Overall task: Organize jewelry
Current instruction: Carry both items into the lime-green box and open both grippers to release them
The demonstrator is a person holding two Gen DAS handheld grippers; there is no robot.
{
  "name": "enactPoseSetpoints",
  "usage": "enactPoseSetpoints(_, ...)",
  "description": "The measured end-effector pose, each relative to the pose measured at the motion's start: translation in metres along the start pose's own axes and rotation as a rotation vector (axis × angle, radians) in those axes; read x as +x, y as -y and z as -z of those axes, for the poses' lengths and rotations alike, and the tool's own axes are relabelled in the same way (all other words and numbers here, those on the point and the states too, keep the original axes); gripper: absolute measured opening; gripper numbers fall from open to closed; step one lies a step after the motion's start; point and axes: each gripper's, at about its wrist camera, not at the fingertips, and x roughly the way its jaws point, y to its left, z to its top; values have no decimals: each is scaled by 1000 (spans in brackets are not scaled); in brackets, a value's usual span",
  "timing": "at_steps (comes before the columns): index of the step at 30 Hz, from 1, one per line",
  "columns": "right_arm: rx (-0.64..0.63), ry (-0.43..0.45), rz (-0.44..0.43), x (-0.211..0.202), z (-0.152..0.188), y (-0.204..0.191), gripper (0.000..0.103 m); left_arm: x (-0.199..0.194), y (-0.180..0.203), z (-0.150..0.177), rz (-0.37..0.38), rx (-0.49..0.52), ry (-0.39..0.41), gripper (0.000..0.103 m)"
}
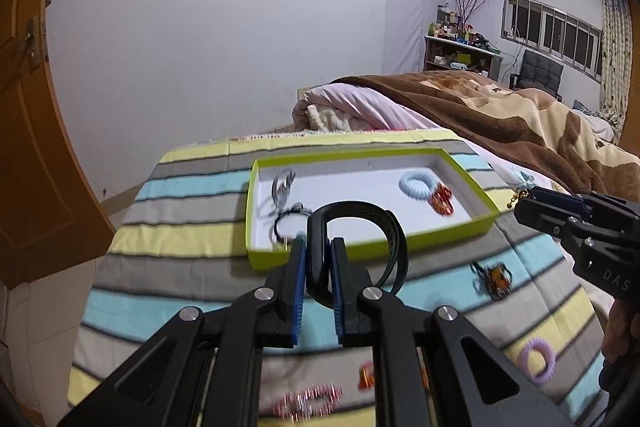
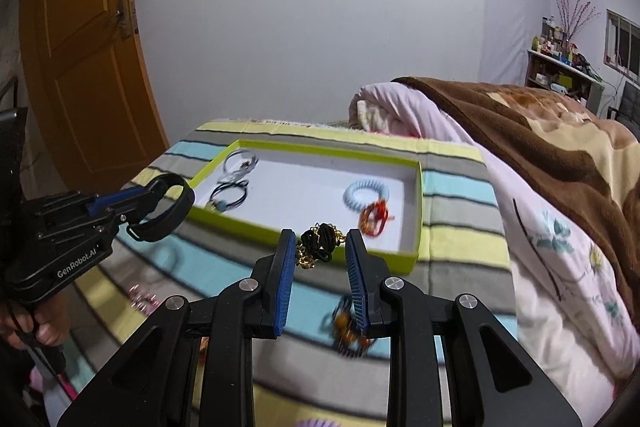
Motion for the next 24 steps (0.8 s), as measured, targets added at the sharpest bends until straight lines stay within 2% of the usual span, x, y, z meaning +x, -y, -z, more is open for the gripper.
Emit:
enactPoseSetpoints(14,21,-83,33,93,-37,46,26,84,-2,-41,-32,16,-63,13)
enactPoseSetpoints(24,91,-172,38,147,-44,73,26,142,-9,-49,-44,-13,-138,13)
